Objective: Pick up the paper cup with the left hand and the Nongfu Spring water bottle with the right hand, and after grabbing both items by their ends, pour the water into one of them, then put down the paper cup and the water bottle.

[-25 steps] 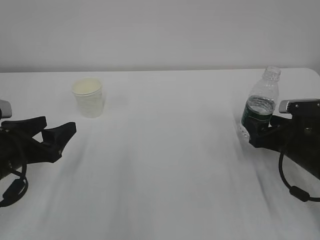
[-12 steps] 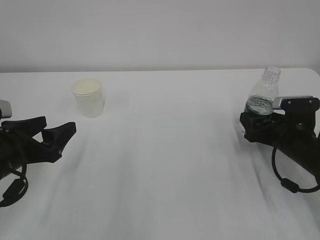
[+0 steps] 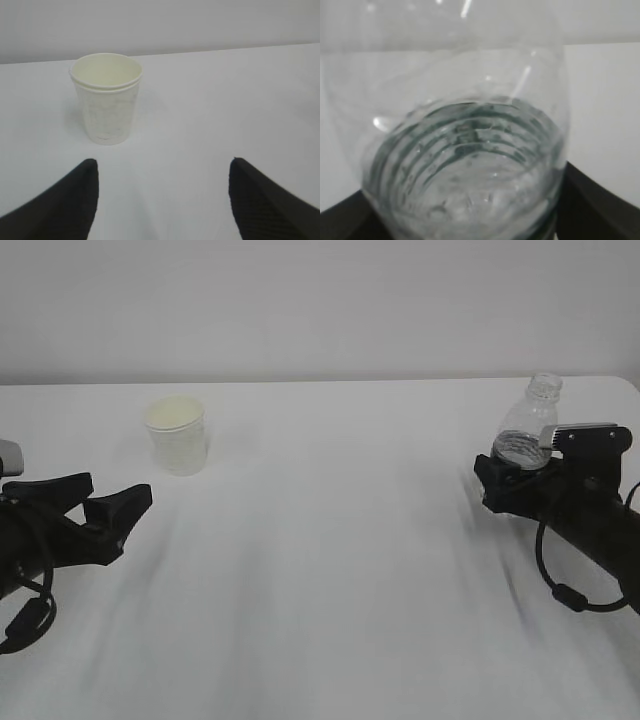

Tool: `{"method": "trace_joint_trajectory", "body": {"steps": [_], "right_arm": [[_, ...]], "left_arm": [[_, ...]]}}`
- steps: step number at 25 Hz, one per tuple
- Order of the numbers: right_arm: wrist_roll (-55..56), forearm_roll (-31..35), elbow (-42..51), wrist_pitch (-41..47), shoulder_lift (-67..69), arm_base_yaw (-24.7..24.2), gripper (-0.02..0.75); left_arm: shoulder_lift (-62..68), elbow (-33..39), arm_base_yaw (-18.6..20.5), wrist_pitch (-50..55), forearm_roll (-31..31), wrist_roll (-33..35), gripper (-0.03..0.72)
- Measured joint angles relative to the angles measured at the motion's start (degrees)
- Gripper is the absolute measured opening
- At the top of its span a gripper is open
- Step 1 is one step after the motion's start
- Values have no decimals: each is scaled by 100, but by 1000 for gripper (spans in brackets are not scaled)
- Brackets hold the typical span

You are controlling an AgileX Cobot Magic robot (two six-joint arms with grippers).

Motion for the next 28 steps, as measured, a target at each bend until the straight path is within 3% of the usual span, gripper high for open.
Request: {"method": "trace_joint_trajectory", "body": {"steps": [13, 21, 28], "right_arm": [[0, -11, 2, 0, 12, 0, 582], [0, -11, 2, 0, 12, 0, 492], [-10, -11, 2, 0, 12, 0, 470]], "left_arm": [[0, 0, 0, 0, 0, 0, 586], [0, 0, 0, 0, 0, 0, 586], [0, 0, 0, 0, 0, 0, 586]]}}
